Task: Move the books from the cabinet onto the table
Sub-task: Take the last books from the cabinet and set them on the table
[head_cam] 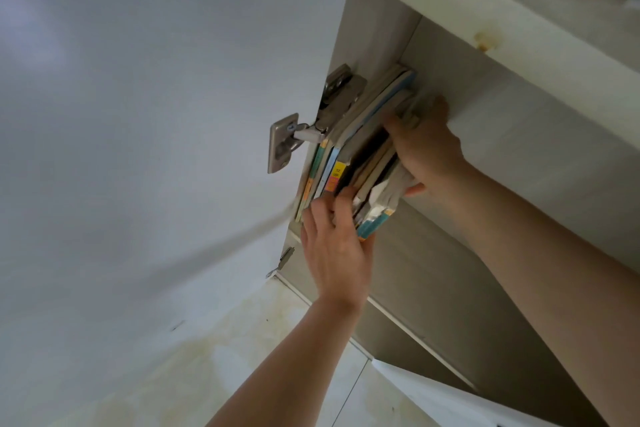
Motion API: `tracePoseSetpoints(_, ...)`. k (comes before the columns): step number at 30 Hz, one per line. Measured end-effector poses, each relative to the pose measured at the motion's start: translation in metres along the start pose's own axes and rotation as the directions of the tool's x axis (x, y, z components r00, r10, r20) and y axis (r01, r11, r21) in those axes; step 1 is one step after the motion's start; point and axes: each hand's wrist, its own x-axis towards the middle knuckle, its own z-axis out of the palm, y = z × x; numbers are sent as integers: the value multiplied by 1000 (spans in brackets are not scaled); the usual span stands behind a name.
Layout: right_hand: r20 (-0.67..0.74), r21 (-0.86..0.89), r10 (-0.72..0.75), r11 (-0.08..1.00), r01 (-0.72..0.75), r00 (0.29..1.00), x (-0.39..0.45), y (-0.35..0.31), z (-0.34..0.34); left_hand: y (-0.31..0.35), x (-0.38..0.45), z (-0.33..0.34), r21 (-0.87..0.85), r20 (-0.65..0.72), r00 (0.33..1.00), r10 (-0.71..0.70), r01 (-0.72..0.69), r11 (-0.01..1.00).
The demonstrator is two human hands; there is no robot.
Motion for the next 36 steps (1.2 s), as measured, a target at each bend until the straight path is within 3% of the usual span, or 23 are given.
tracePoseSetpoints(4, 163, 110, 136, 982, -155, 977, -6, -15, 6, 4, 6, -8, -32, -46, 984, -174, 173, 984)
tracePoseSetpoints(11, 250, 330, 251, 886, -326, 935, -1, -22, 2, 5, 6, -5, -232, -18, 972, -232, 222, 947)
tracePoseSetpoints(16, 334, 361, 220, 868, -340, 917, -5, -11, -6, 1, 9, -3, -289, 14, 982, -190, 186, 939)
tracePoseSetpoints(18, 353, 369, 190, 872, -323, 916, -9, -4, -12, -2, 9, -4, -287, 94, 978, -187, 206, 935)
tracePoseSetpoints(21, 335, 376, 182, 874, -308, 925, -12, 4, -17, -4, 7, -5, -279, 230, 956, -184, 246, 928)
tracePoseSetpoints(32, 175, 428, 159, 877, -221, 972, -28, 11, -8, -10, 5, -13, -260, 265, 962, -67, 138, 956)
tracePoseSetpoints(36, 182, 431, 141, 878, -208, 973, -56, 21, -8, -11, -15, -34, -287, 302, 953, -31, 122, 950)
